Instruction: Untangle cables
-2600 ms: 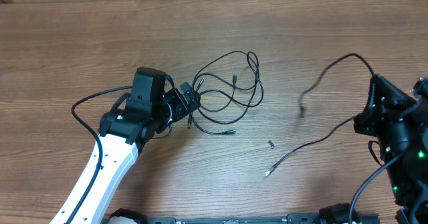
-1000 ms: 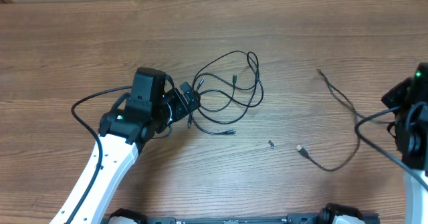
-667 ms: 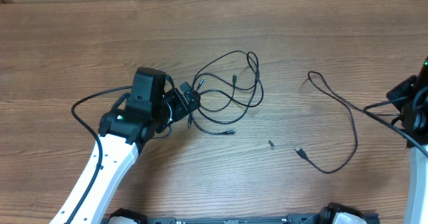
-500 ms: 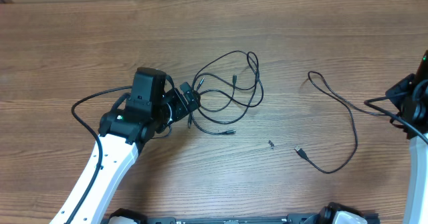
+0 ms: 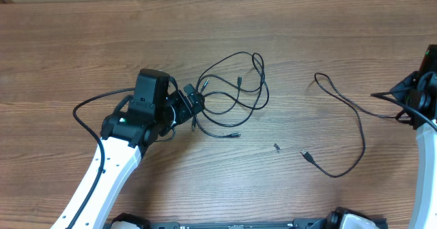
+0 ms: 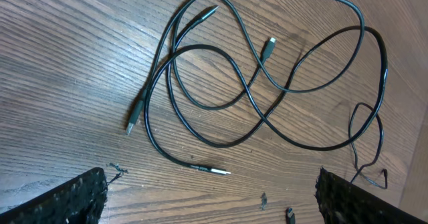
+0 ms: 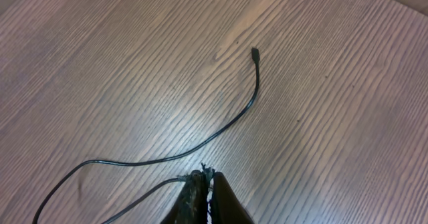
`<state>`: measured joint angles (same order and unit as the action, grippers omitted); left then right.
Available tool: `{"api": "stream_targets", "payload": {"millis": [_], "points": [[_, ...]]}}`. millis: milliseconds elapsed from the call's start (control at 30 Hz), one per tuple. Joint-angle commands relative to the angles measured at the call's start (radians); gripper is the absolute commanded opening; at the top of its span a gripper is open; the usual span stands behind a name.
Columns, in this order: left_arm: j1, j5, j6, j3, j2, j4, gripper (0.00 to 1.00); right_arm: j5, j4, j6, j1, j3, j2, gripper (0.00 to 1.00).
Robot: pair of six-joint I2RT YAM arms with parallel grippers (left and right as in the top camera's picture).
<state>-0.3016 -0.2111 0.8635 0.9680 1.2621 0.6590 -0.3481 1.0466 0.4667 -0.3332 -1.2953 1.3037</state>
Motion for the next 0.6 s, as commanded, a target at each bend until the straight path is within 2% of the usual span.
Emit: {"api": "stream_targets", "payload": {"millis": [0, 567], "points": [[-0.006, 0.012, -0.004, 0.009, -0.006, 0.000, 0.99, -0.017, -0.011, -0.004, -0.005, -0.013, 0.016, 0.04], [-0.006, 0.012, -0.004, 0.009, -0.006, 0.000, 1.00, -0.016, -0.042, -0.026, -0.035, -0.013, 0.034, 0.04]]}}
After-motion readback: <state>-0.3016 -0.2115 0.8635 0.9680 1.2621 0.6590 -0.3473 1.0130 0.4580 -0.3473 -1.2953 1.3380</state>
